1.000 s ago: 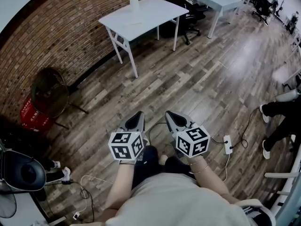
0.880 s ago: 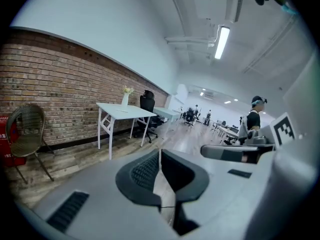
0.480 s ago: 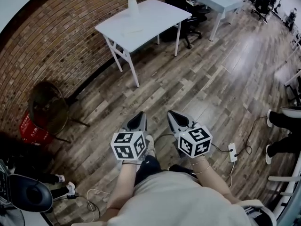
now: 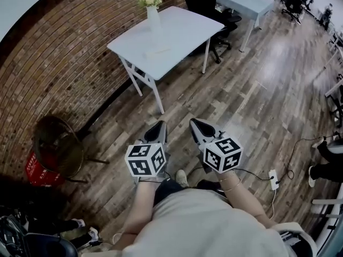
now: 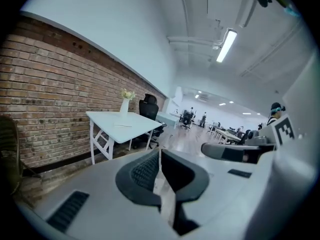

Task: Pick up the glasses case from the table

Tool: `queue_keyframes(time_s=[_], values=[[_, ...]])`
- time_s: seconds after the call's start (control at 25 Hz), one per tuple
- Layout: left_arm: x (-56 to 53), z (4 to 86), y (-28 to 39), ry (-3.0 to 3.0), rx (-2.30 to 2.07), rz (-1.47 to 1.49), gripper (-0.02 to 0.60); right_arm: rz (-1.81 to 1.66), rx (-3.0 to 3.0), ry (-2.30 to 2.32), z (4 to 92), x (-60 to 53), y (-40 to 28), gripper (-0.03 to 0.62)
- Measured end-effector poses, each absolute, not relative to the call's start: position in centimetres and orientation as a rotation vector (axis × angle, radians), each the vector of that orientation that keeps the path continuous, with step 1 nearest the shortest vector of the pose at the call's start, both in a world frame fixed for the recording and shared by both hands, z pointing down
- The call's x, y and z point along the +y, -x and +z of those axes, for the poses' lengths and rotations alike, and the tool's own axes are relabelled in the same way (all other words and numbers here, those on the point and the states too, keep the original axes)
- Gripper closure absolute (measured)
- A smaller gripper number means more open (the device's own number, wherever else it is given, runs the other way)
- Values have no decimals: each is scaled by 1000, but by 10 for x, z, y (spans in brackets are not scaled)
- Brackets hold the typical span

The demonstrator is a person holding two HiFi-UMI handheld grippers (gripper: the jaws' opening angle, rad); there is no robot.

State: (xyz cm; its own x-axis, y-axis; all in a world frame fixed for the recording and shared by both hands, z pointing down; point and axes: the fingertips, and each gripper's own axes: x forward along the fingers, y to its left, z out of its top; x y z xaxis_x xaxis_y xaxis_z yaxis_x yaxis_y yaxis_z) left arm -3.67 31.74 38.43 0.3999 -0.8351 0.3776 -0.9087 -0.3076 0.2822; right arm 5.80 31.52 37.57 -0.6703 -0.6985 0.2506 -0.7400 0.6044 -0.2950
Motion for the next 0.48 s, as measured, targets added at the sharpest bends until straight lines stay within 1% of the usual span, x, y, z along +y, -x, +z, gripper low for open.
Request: queue_keyframes(time_s=[0.48], values=[[235, 411, 65, -2170, -1428, 250, 565, 631, -2660, -1219, 398, 233, -28, 595]])
